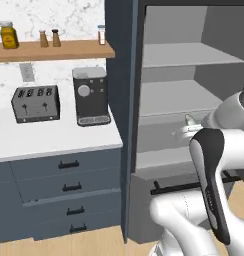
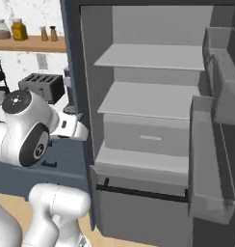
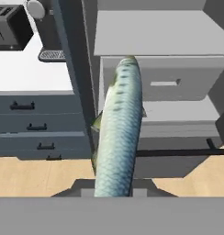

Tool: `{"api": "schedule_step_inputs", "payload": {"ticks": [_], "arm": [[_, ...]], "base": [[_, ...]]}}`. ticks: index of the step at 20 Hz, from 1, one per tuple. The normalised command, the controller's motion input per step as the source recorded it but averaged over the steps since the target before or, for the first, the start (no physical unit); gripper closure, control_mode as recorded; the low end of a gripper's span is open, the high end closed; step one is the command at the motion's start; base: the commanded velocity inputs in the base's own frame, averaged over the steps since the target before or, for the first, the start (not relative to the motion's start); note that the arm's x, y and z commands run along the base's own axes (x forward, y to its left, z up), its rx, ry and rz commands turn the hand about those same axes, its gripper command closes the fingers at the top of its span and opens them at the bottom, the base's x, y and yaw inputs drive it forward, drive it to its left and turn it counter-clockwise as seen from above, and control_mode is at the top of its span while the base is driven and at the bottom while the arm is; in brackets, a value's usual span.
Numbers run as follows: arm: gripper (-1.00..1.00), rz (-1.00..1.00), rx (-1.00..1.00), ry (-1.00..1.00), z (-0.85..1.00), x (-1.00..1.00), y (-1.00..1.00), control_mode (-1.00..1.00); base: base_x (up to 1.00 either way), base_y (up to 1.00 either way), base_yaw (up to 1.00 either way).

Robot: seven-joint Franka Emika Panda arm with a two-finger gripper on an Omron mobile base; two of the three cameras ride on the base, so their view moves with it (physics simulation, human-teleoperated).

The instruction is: Place one bell pepper and one fish in each tupperware on the nearby counter, to pack two identical lunches.

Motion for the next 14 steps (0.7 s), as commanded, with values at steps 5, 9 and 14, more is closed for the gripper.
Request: {"api": "schedule_step_inputs", "payload": {"ticks": [5,9,14], "arm": [[1.0,0.0,0.0,0.0,0.0,0.0,0.0,1.0],[1.0,0.0,0.0,0.0,0.0,0.0,0.0,1.0],[1.0,0.0,0.0,0.0,0.0,0.0,0.0,1.0]], "base": [[-0.47,1.0,0.42],[-0.02,1.0,0.37],[0.55,1.0,0.24]]}}
